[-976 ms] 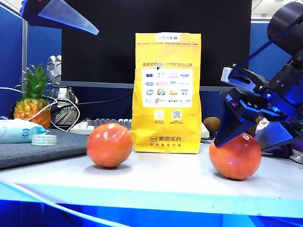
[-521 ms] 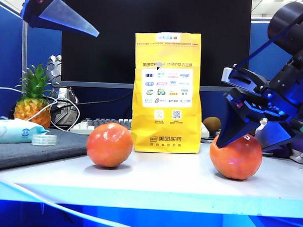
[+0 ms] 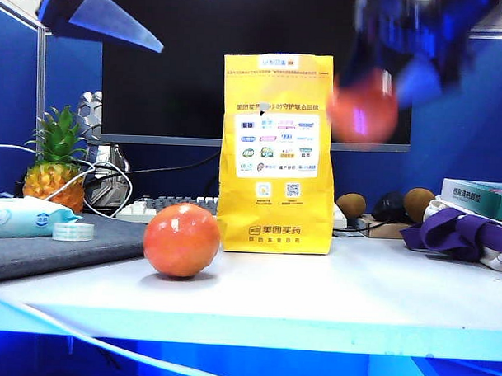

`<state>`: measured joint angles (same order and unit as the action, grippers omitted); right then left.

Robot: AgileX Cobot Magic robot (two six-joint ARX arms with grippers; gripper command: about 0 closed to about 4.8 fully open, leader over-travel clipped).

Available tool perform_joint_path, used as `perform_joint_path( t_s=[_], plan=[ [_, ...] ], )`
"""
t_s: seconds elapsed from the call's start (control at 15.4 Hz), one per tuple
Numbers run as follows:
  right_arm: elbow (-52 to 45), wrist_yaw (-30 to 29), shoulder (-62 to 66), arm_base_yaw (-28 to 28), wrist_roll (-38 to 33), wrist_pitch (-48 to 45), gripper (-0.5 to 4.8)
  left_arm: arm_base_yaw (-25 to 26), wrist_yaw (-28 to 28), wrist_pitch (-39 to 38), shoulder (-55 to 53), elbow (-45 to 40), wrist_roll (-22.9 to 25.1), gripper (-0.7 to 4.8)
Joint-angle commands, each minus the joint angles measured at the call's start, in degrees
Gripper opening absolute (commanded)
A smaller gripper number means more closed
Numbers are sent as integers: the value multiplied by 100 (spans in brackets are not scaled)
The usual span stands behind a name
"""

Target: Pick up the orange and throw it into the yellow paper bag.

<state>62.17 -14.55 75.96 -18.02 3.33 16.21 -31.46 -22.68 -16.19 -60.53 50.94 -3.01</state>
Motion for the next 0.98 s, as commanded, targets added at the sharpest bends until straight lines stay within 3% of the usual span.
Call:
perform_joint_path(
  t_s=[0.07,0.46,0.85,0.91,0.98],
  plan=[
    [879,-791,-223,-2,13,-192,14,-4,815,826,76,48,754,479],
    [1792,-927,599,4,42,-1167,-1,-4,855,2396,79,48,1001,479],
    [3206,-1113,2061,0,140,-1196,9,-4,986,2347,37,46,942,479],
    [3209,-1108,2096,0,146,-1309,170,-4,999,2297,37,46,944,479],
    [3209,-1108,2124,-2,146,-1495,456,-4,986,2273,37,46,944,479]
  ],
)
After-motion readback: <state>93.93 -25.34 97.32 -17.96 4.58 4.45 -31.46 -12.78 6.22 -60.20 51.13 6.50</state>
